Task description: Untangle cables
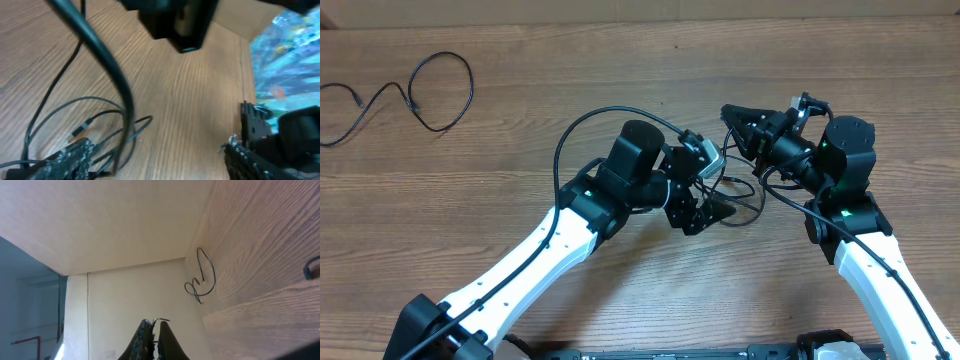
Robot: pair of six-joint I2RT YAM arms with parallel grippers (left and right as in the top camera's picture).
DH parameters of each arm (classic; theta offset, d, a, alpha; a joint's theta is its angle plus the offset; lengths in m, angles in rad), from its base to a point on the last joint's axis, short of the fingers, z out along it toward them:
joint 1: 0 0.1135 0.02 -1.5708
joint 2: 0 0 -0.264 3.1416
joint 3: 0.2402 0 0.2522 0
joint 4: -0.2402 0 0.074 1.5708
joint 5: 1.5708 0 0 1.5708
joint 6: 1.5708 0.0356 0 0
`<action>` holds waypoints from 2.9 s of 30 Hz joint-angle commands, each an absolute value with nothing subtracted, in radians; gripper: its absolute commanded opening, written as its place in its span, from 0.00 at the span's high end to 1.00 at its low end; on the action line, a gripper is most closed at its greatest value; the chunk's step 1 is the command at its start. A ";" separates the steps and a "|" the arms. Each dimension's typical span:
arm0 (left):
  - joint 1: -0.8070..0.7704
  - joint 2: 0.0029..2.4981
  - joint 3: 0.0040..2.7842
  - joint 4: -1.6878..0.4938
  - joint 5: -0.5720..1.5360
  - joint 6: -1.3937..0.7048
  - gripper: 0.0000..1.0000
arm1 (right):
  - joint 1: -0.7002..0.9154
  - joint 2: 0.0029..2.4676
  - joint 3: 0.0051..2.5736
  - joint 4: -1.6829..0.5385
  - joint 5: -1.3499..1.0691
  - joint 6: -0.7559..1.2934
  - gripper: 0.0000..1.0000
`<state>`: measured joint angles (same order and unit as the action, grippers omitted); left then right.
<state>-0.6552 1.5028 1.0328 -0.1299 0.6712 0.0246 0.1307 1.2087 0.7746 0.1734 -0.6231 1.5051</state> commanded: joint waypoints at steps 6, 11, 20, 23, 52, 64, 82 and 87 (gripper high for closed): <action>-0.661 1.554 1.036 -0.101 0.595 -0.024 0.51 | 0.131 1.189 0.814 0.186 -0.660 1.526 0.96; -0.662 1.568 1.037 -0.022 0.596 -0.069 0.54 | 0.131 1.190 0.814 0.181 -0.661 1.550 0.96; -0.662 1.608 1.037 -0.002 0.616 -0.094 0.61 | 0.131 1.195 0.814 0.174 -0.664 1.597 0.96; -0.662 1.615 1.037 0.007 0.649 -0.094 0.68 | 0.131 1.200 0.814 0.174 -0.664 1.597 0.96; -0.533 1.613 1.037 0.033 0.852 -0.298 0.96 | 0.128 1.273 0.813 -0.118 -0.209 1.063 0.22; -0.404 1.613 1.037 0.076 0.817 -0.429 0.96 | 0.132 1.335 0.810 -0.400 -0.178 0.750 0.04; -0.360 1.453 1.057 0.080 0.827 -0.466 0.96 | 0.162 1.557 0.810 -0.053 -0.353 0.285 0.00; -0.360 1.412 1.057 0.079 0.828 -0.488 0.96 | 0.218 1.623 0.810 0.042 -0.255 0.257 0.01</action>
<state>-0.3626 1.4410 1.0336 0.0757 0.8238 -0.4694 0.1875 1.5829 0.7902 0.0128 -0.3058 0.3164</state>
